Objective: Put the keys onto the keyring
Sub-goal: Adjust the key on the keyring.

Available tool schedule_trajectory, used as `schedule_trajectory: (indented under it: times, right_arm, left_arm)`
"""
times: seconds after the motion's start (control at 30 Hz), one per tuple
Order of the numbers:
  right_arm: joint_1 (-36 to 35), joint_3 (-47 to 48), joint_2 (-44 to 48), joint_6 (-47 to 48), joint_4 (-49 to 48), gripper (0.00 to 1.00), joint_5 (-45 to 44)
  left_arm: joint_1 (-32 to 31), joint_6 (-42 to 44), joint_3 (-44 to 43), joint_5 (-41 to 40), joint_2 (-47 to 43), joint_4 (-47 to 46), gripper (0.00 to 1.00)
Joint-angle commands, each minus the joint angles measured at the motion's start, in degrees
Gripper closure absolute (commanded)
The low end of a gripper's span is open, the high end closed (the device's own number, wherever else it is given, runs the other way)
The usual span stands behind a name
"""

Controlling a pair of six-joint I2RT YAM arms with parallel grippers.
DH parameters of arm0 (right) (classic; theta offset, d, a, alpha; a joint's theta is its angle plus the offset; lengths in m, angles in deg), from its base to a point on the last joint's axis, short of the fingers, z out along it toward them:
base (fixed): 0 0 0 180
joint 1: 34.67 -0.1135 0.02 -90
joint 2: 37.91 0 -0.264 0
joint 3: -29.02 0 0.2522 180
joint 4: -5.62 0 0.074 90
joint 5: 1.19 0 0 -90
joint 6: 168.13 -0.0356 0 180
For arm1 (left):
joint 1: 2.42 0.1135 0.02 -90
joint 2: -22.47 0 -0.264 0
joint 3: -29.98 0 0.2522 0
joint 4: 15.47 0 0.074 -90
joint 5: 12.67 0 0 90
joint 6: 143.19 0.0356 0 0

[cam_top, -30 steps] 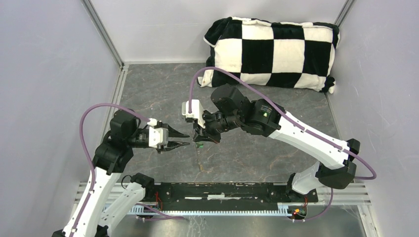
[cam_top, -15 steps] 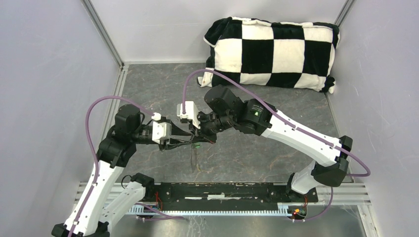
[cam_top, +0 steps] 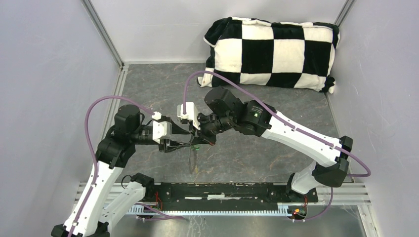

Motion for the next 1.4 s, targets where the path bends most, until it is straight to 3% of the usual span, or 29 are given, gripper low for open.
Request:
schedule_trajectory:
  times: [0.0, 0.3, 0.67, 1.03, 1.37]
  right_arm:
    - [-0.5, -0.8, 1.9, -1.6, -6.5, 1.0, 2.4]
    - [-0.5, -1.6, 2.3, -1.7, -5.5, 0.99, 2.1]
    - [-0.5, -0.1, 1.4, -1.3, -3.8, 1.0, 1.9]
    - [-0.5, 0.7, 2.0, -0.8, -2.4, 0.99, 0.3]
    - [-0.5, 2.2, 0.7, -0.6, -1.5, 1.0, 0.7]
  left_arm:
    - [-0.2, -0.3, -3.0, -1.1, 0.5, 2.6, 0.44]
    - [-0.2, 0.6, -2.8, -1.1, 1.2, 3.1, 0.33]
    - [-0.2, 3.2, -3.1, -1.4, 0.8, 6.1, 0.39]
    - [-0.2, 5.9, -3.4, -6.9, -3.4, 6.0, 0.35]
    - [-0.2, 9.6, -5.0, -1.8, 0.5, 12.4, 0.49]
